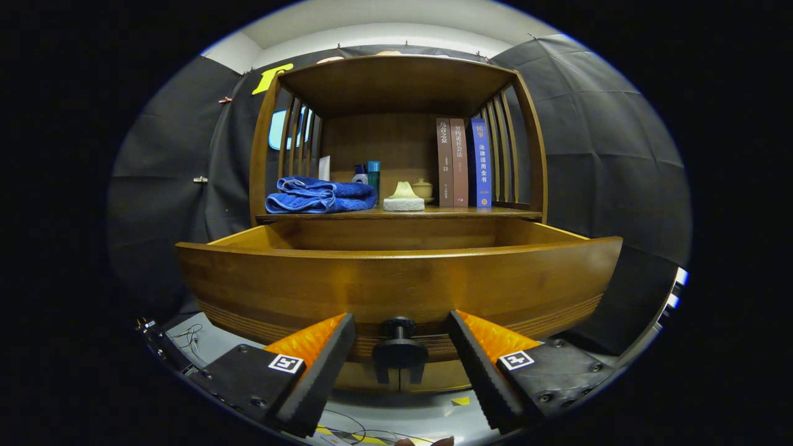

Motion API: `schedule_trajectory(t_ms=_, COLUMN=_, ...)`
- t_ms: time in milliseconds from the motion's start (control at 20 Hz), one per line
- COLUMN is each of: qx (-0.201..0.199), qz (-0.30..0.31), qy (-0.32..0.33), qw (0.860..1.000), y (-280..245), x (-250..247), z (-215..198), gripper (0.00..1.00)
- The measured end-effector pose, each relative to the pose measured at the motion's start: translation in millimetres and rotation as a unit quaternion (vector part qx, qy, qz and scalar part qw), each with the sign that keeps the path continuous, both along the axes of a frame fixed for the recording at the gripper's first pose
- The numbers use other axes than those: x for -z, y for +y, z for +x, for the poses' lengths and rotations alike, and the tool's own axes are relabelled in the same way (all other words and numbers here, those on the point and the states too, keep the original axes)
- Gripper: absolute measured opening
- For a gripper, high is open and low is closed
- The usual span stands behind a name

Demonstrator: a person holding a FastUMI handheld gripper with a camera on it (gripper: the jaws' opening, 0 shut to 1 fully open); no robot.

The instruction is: Pull open the drawer, take out the items inside it, and place them on the countertop above the cabinet.

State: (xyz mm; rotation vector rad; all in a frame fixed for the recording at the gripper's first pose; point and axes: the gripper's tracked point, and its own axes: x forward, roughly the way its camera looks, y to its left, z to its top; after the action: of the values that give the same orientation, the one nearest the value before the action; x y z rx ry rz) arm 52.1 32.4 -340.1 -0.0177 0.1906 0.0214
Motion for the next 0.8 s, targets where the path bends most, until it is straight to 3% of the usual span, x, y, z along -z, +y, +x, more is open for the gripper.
schedule_trajectory(t_ms=800, qx=0.005, qz=-0.002, qy=-0.003, qw=1.0, y=7, x=-6, z=92, gripper=0.99)
